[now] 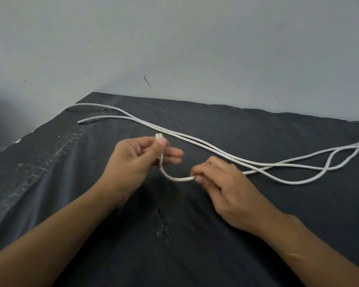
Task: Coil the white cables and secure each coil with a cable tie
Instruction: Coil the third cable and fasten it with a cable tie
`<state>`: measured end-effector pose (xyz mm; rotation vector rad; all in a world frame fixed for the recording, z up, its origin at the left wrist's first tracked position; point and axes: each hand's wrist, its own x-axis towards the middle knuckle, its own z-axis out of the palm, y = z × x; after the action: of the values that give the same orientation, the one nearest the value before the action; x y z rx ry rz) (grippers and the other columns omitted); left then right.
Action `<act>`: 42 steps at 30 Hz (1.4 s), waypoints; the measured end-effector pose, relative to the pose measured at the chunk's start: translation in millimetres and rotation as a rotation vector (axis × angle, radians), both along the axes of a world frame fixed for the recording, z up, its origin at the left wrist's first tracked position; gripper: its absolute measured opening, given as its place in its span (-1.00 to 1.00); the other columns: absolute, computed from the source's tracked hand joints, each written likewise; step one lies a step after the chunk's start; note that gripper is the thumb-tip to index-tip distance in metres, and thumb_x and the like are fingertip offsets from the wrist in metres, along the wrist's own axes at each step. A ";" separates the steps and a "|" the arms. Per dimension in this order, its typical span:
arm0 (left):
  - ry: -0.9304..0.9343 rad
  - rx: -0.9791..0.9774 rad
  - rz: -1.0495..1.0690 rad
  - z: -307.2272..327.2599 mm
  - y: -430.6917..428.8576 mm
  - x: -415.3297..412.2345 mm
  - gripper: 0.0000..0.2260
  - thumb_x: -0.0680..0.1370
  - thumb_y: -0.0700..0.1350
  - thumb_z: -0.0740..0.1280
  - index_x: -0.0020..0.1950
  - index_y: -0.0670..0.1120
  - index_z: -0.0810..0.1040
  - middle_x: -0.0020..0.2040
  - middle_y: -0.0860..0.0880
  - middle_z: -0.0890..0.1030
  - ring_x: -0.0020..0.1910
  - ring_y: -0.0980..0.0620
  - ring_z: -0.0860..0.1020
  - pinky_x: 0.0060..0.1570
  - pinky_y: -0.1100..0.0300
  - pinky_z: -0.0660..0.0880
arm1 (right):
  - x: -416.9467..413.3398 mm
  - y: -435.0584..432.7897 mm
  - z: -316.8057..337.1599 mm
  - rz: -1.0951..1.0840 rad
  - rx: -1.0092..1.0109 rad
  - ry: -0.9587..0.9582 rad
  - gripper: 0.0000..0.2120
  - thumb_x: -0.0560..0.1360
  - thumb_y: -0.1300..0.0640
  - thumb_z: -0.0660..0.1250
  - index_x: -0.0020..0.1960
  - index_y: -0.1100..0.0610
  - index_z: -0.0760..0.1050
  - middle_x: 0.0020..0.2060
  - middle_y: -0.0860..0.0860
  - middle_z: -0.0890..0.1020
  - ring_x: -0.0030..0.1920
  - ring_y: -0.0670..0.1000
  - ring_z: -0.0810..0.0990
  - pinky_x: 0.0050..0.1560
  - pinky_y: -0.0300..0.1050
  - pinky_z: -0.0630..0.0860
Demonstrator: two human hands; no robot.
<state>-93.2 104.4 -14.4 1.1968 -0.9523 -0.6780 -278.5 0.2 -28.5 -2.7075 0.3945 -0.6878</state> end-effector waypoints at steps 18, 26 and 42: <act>0.548 0.029 -0.870 1.9 9.2 -13.6 -0.78 0.61 -0.11 0.27 0.05 -0.26 0.58 -0.37 0.04 0.57 -0.47 0.20 0.47 -0.12 0.19 0.47 | -16.2 -36.3 11.8 -0.203 0.346 -0.492 -0.77 0.49 -0.17 0.39 -0.12 -0.04 0.44 -0.31 -0.15 0.51 -0.32 -0.18 0.45 -0.28 -0.37 0.37; 0.853 -0.169 -0.514 17.8 5.9 11.0 -0.92 0.55 -0.17 0.28 -0.05 -0.18 0.46 -0.32 0.04 0.59 -0.43 0.20 0.58 -0.13 0.24 0.57 | -34.6 -61.9 -3.0 -0.401 0.100 -0.191 -0.99 0.60 0.06 0.32 0.00 -0.03 0.50 -0.16 -0.15 0.64 -0.13 -0.02 0.63 0.14 0.04 0.41; -0.030 0.019 -0.073 -15.8 -0.5 -15.2 -0.75 0.55 -0.05 0.36 -0.12 -0.21 0.69 -0.24 -0.20 0.71 -0.25 -0.05 0.66 -0.22 0.17 0.57 | 4.3 18.5 9.7 0.178 -0.235 -0.197 -0.81 0.61 0.17 0.28 0.12 0.15 0.64 -0.08 0.01 0.60 -0.11 0.04 0.55 -0.12 0.02 0.44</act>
<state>-108.3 104.0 -30.1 1.1966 -1.0209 -0.7302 -274.2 18.7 -18.8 -2.8091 0.0246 -0.9919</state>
